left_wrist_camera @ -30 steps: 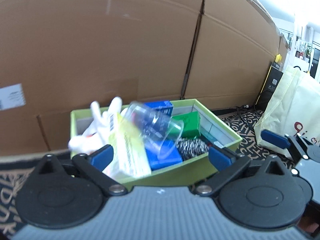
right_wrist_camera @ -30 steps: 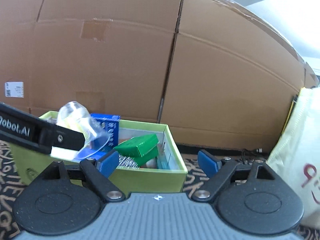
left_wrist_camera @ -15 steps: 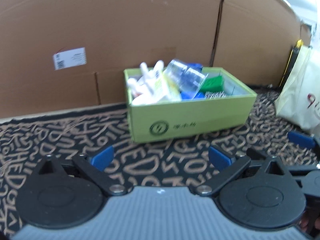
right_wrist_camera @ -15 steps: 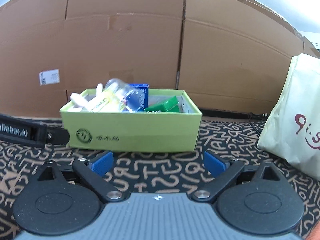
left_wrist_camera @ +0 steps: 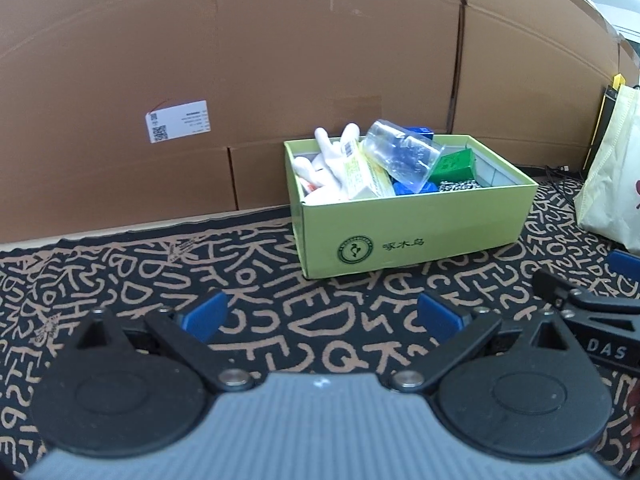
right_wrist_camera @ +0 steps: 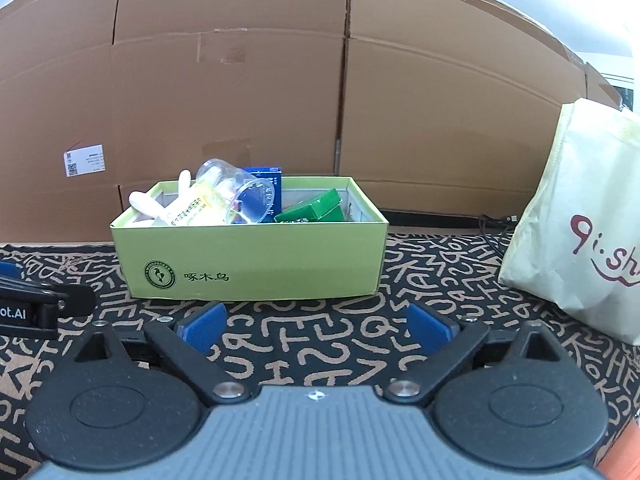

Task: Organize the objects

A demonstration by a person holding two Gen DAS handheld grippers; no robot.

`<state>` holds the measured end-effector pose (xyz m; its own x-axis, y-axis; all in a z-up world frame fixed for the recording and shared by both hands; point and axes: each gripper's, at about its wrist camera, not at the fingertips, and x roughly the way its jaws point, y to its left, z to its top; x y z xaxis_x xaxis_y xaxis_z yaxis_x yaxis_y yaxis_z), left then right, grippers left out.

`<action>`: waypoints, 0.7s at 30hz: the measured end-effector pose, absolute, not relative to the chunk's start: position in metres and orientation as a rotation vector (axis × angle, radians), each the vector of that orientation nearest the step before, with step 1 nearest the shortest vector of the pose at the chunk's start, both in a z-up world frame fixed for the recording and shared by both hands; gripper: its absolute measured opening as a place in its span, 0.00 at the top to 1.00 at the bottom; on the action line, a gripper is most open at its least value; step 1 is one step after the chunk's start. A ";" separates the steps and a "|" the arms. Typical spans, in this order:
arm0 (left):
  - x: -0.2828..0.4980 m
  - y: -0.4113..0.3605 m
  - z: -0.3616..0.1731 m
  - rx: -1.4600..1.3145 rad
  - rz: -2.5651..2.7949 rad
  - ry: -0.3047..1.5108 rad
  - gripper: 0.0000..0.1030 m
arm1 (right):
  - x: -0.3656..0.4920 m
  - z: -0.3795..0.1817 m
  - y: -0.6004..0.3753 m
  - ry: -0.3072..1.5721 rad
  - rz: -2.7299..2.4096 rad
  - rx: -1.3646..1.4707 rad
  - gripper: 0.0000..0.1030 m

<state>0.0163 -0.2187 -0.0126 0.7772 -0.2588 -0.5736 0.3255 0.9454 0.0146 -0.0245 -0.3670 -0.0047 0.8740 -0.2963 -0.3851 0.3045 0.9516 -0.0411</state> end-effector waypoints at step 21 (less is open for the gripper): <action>0.022 -0.210 -0.025 0.115 -0.319 0.620 0.00 | -0.018 -0.008 -0.363 0.414 -0.304 0.044 0.03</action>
